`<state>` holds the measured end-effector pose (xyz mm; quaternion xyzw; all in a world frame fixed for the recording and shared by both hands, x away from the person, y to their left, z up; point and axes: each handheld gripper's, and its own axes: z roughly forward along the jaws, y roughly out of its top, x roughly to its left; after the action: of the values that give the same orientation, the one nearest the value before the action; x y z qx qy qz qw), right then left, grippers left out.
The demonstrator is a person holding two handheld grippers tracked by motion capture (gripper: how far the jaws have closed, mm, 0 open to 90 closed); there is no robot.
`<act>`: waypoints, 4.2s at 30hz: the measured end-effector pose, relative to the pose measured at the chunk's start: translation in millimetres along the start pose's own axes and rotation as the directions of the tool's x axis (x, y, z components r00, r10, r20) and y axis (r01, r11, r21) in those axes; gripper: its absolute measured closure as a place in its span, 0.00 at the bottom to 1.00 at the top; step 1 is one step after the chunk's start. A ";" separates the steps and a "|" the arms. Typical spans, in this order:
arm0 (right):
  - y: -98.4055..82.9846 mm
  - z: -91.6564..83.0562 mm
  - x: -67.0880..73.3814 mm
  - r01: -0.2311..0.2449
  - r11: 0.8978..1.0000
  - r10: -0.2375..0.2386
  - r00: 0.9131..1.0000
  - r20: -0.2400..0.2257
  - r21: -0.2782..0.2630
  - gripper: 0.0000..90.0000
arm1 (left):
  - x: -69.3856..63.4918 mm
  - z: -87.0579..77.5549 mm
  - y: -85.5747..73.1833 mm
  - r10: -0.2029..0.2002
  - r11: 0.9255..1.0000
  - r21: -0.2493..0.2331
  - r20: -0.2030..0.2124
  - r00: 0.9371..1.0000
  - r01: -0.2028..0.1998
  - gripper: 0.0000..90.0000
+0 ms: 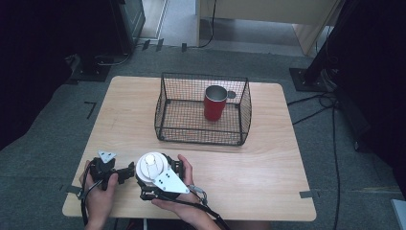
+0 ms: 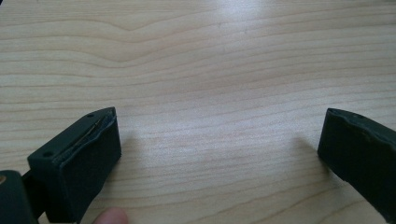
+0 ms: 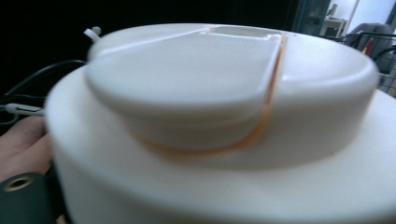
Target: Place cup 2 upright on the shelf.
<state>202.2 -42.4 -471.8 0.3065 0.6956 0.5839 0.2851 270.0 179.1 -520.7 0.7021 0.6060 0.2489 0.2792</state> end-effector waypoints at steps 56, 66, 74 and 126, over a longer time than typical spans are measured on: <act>55.8 -2.9 -36.1 -0.022 0.990 0.036 0.995 0.098 -0.136 0.16 | 0.3 -0.1 0.2 0.003 1.000 0.002 0.000 1.000 -0.003 0.00; 70.9 -0.6 -44.5 -0.017 0.986 0.038 0.991 0.126 -0.163 0.16 | 0.5 -0.3 0.2 0.006 1.000 0.005 0.000 1.000 -0.006 0.00; 80.8 1.7 -52.9 -0.007 0.984 0.035 0.987 0.155 -0.179 0.16 | 0.2 -0.1 0.2 0.002 1.000 0.003 0.000 1.000 -0.002 0.00; 132.0 35.4 -106.7 -0.005 0.977 0.069 0.952 0.297 -0.212 0.16 | 0.2 -0.1 0.2 0.002 1.000 0.003 0.000 1.000 -0.002 0.00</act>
<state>310.5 -83.6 -342.9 0.3737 0.5727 0.6052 0.4076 270.1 179.3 -520.5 0.7032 0.6054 0.2483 0.2780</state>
